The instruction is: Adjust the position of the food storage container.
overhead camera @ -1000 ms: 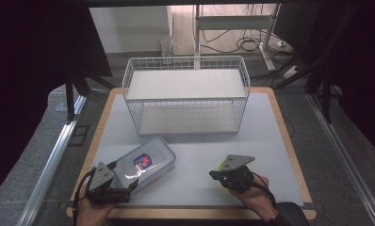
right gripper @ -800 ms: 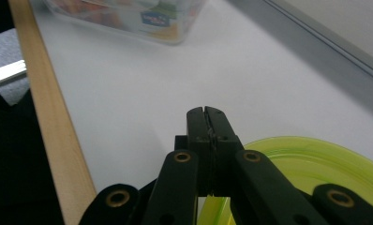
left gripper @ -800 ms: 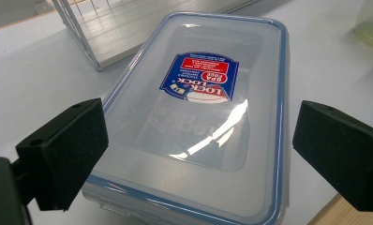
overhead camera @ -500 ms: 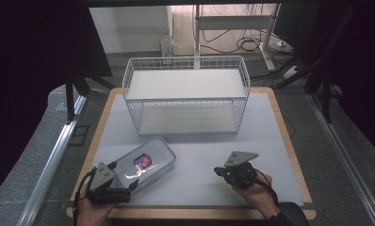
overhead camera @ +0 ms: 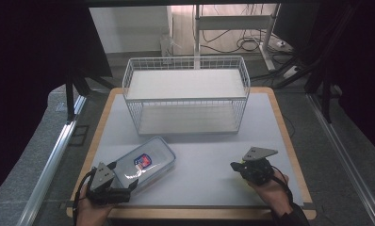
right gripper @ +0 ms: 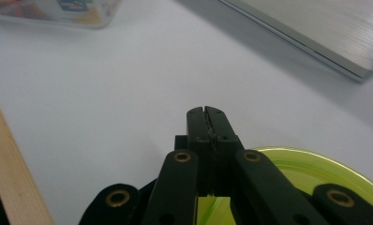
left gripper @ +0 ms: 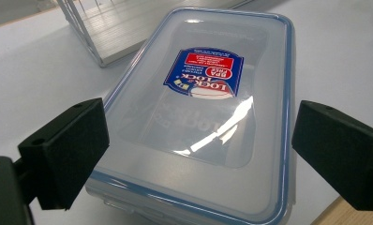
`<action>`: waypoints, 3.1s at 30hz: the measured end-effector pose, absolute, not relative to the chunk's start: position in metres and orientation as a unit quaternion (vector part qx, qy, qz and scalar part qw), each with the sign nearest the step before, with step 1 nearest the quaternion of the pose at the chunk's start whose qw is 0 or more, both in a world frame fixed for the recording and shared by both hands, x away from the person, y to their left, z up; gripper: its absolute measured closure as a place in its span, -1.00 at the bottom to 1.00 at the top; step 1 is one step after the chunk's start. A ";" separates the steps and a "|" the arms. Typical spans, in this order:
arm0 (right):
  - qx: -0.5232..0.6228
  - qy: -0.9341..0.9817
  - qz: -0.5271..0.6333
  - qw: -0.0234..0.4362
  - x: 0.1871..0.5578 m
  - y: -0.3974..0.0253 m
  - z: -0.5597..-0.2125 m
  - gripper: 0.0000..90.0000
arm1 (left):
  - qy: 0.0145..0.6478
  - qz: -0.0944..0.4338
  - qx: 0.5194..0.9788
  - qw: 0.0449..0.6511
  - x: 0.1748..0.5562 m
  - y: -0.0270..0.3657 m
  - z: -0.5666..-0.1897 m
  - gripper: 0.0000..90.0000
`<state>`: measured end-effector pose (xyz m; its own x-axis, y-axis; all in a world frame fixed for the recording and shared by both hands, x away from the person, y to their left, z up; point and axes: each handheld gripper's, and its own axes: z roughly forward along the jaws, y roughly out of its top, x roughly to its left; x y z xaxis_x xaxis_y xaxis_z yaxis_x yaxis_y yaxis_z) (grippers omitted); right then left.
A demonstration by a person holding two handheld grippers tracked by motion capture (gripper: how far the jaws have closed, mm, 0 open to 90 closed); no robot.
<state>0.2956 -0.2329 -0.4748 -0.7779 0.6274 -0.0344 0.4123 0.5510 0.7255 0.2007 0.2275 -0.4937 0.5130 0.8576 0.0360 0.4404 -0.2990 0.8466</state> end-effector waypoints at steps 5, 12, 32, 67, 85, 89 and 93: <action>0.322 0.859 0.368 0.154 0.298 -0.251 -0.473 1.00 | 0.430 0.244 0.759 0.424 0.201 0.229 -0.493 -0.89; 0.344 0.850 0.362 0.167 0.299 -0.265 -0.471 1.00 | 0.429 0.246 0.761 0.420 0.200 0.229 -0.493 -0.81; 0.299 0.844 0.406 0.185 0.296 -0.231 -0.461 1.00 | 0.525 0.224 0.718 0.398 0.188 0.284 -0.501 1.00; 0.289 0.860 0.402 0.124 0.341 -0.145 -0.489 1.00 | 0.522 0.190 0.760 0.337 0.271 0.243 -0.522 1.00; 0.323 0.867 0.350 0.146 0.356 -0.150 -0.501 1.00 | 0.466 0.148 0.786 0.378 0.324 0.196 -0.523 1.00; 0.326 0.873 0.327 0.159 0.347 -0.151 -0.498 1.00 | 0.460 0.143 0.792 0.376 0.324 0.191 -0.523 1.00; 0.334 0.871 0.321 0.164 0.342 -0.152 -0.497 1.00 | 0.458 0.142 0.793 0.377 0.320 0.188 -0.521 1.00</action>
